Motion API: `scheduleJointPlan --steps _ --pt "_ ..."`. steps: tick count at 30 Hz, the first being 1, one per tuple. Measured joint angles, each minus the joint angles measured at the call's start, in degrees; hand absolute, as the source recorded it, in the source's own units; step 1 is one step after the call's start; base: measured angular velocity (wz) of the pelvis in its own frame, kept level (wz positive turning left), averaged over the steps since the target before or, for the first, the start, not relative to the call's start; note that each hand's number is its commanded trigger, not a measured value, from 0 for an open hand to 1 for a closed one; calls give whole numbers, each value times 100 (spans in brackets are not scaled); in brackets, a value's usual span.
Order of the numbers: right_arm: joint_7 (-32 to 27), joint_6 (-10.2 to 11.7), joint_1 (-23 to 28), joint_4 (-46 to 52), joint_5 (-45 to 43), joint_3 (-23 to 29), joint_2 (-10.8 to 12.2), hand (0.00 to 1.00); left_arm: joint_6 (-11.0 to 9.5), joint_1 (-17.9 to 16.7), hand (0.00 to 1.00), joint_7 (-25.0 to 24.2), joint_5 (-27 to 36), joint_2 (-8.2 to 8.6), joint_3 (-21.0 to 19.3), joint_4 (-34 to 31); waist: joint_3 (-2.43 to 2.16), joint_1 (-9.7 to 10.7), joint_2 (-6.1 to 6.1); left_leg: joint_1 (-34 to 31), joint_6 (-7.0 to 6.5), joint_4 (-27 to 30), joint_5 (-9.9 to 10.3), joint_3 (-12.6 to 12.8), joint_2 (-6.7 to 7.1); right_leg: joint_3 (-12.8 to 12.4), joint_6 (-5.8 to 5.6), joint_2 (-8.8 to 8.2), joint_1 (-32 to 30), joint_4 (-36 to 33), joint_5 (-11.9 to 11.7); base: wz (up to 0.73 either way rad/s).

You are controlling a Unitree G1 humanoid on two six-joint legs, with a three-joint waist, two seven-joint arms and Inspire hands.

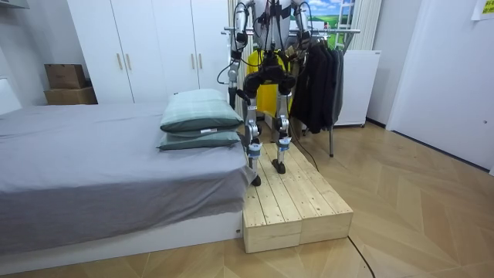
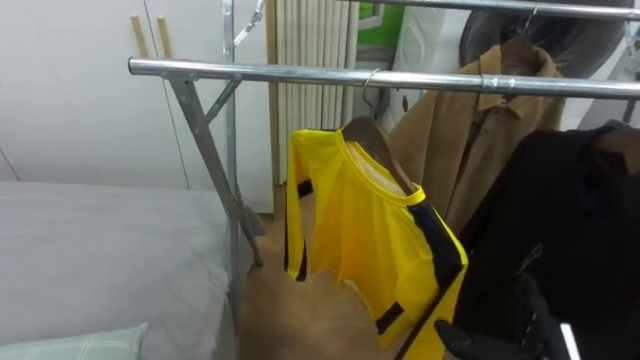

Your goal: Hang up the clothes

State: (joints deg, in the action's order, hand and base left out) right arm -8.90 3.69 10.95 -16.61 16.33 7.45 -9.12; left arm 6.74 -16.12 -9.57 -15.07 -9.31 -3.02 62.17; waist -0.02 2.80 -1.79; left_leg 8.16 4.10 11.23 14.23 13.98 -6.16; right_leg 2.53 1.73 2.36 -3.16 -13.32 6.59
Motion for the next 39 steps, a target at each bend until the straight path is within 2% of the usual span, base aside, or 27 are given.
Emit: scheduleJointPlan --steps 5,11,17,22,24,27,35,39 --pt "-23 6 289 -102 -254 -14 54 0 -51 -5 0 0 6 0 -2 15 -3 12 31 -4 -31 -66 60 9 8 -40 -16 12 -46 -56 -7 -3" --pt "76 40 399 -324 -322 -50 54 0 -53 -22 0 -1 193 -12 -4 72 -9 26 35 -3 -34 -57 66 35 10 -81 -17 31 -90 -65 -23 -6" --pt "304 53 385 -1331 -334 -202 67 0 -50 -18 0 0 193 -9 2 71 -16 24 24 20 -34 -40 64 33 6 -70 -17 29 -71 -54 -22 0" --pt "480 62 368 -2545 -318 -283 139 0 -104 27 0 1 204 -10 2 116 17 22 20 -1 -34 -41 64 37 12 -83 -29 22 -67 -32 -5 0" --pt "491 66 364 -2786 -289 -292 188 0 -199 75 0 2 204 -9 2 234 35 5 48 -8 -34 -40 65 41 12 -93 -33 27 -77 -29 -2 0" --pt "639 140 347 -3113 -254 -413 220 0 -224 128 0 3 202 -9 10 304 42 3 75 -11 -36 -47 68 39 12 -90 -29 29 -80 -29 -8 0" --pt "1078 180 351 -3829 -257 -614 224 0 -218 185 0 16 191 32 112 321 29 24 171 -55 -32 -84 74 30 -1 -76 -18 42 -110 -41 -28 0" --pt "1204 178 317 -4198 132 -551 224 0 -213 233 0 62 200 84 102 357 27 22 212 -60 -32 -75 74 30 -1 -78 -21 40 -114 -33 -27 0"
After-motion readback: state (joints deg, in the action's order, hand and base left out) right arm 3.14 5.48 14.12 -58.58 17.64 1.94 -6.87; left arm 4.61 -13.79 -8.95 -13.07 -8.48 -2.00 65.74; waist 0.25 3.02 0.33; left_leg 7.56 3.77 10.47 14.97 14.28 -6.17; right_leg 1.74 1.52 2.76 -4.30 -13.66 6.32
